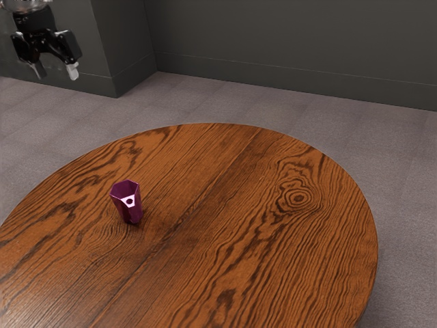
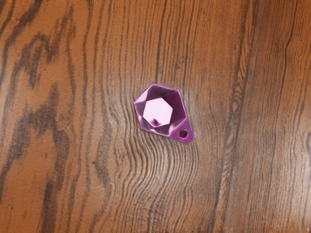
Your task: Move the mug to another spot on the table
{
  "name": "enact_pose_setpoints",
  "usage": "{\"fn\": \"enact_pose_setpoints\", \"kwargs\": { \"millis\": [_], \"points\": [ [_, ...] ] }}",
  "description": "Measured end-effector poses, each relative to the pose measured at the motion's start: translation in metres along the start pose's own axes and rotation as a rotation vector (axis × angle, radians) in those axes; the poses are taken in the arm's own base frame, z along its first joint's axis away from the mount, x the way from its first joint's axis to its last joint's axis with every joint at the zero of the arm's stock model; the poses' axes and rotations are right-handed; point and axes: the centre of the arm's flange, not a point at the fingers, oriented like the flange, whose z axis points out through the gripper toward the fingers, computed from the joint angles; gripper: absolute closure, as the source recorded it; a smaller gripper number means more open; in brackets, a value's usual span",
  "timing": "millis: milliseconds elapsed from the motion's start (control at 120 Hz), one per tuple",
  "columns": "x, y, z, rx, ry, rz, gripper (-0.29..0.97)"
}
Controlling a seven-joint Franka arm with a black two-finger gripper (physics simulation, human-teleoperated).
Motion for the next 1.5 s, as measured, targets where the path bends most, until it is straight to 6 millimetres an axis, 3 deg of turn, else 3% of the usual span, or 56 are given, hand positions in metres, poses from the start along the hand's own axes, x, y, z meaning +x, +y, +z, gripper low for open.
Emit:
{"fn": "enact_pose_setpoints", "kwargs": {
  "millis": [92, 158, 192, 217, 283, 333, 400, 508, 692, 858, 1092, 1200, 1383, 1500],
  "points": [
    [-0.007, 0.099, 0.020, -0.007, -0.042, 0.195, 0.02],
    [-0.027, 0.154, 0.041, -0.020, -0.078, 0.316, 0.02],
    [-0.038, 0.166, 0.054, -0.027, -0.098, 0.351, 0.02],
    [-0.042, 0.153, 0.065, -0.032, -0.110, 0.332, 0.03],
    [-0.057, 0.058, 0.088, -0.040, -0.121, 0.140, 0.02],
    [-0.079, 0.040, 0.108, -0.036, -0.126, 0.083, 0.02],
    [-0.097, 0.040, 0.138, -0.029, -0.130, 0.047, 0.02],
    [-0.102, 0.044, 0.189, -0.033, -0.132, -0.016, 0.02],
    [-0.091, 0.058, 0.252, -0.076, -0.127, -0.192, 0.02],
    [-0.076, 0.101, 0.296, -0.084, -0.140, -0.349, 0.02],
    [-0.053, 0.125, 0.360, -0.052, -0.129, -0.614, 0.02],
    [-0.043, 0.128, 0.379, -0.016, -0.064, -0.673, 0.02],
    [-0.031, 0.106, 0.394, 0.037, 0.028, -0.768, 0.02],
    [-0.028, 0.108, 0.409, 0.048, 0.052, -0.807, 0.03]
  ]
}}
